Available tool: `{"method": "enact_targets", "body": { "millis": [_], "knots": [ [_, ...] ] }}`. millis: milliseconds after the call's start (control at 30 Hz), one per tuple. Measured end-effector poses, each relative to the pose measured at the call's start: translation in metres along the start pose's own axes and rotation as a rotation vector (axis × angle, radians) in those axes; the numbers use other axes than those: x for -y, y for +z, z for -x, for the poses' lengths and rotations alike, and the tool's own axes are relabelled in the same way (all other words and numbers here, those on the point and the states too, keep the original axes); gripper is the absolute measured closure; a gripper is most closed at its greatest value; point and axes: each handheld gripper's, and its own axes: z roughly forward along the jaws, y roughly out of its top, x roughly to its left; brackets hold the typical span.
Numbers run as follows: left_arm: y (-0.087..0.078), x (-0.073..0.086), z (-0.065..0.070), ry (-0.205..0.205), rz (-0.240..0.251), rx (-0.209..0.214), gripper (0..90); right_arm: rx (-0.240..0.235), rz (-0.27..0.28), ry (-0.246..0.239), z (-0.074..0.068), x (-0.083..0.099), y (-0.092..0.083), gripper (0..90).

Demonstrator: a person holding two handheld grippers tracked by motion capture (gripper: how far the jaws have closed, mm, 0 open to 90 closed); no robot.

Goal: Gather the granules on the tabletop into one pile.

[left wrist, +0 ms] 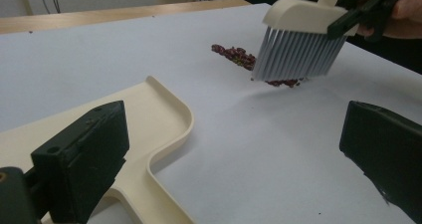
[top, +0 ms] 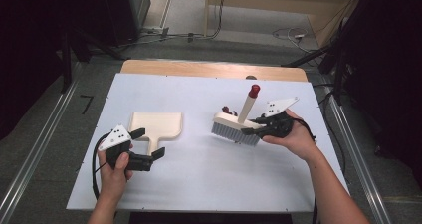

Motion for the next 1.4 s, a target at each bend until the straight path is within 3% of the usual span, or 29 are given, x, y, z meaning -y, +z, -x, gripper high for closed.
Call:
{"method": "enact_targets", "body": {
  "millis": [167, 300, 500, 633, 733, 900, 967, 1400],
  "knots": [
    [0.001, 0.000, 0.000, -0.001, -0.002, 0.001, 0.0, 0.107, 0.022, -0.030, 0.028, -0.023, -0.012, 65.6],
    [0.001, 0.001, -0.001, 0.001, -0.006, 0.000, 0.0, 0.197, -0.002, -0.092, 0.056, -0.035, 0.006, 65.6],
    [0.001, 0.002, -0.002, 0.002, -0.012, 0.001, 0.7, 0.295, -0.027, -0.118, 0.090, -0.037, 0.032, 65.6],
    [0.001, 0.003, -0.003, 0.000, -0.013, 0.003, 0.9, 0.284, -0.051, -0.141, 0.096, -0.027, 0.043, 65.6],
    [0.001, 0.003, -0.003, -0.002, -0.011, 0.005, 0.9, 0.231, -0.057, -0.146, 0.094, -0.021, 0.047, 65.7],
    [0.001, 0.002, -0.002, 0.001, -0.016, 0.004, 0.9, 0.174, -0.090, -0.189, 0.080, -0.017, 0.046, 65.6],
    [0.002, 0.002, -0.001, 0.000, -0.015, 0.007, 0.9, 0.152, -0.079, -0.185, 0.075, -0.013, 0.043, 65.6],
    [0.004, 0.002, 0.001, 0.008, -0.020, 0.010, 0.9, 0.091, -0.068, -0.210, 0.046, 0.002, 0.028, 65.6]
  ]
}}
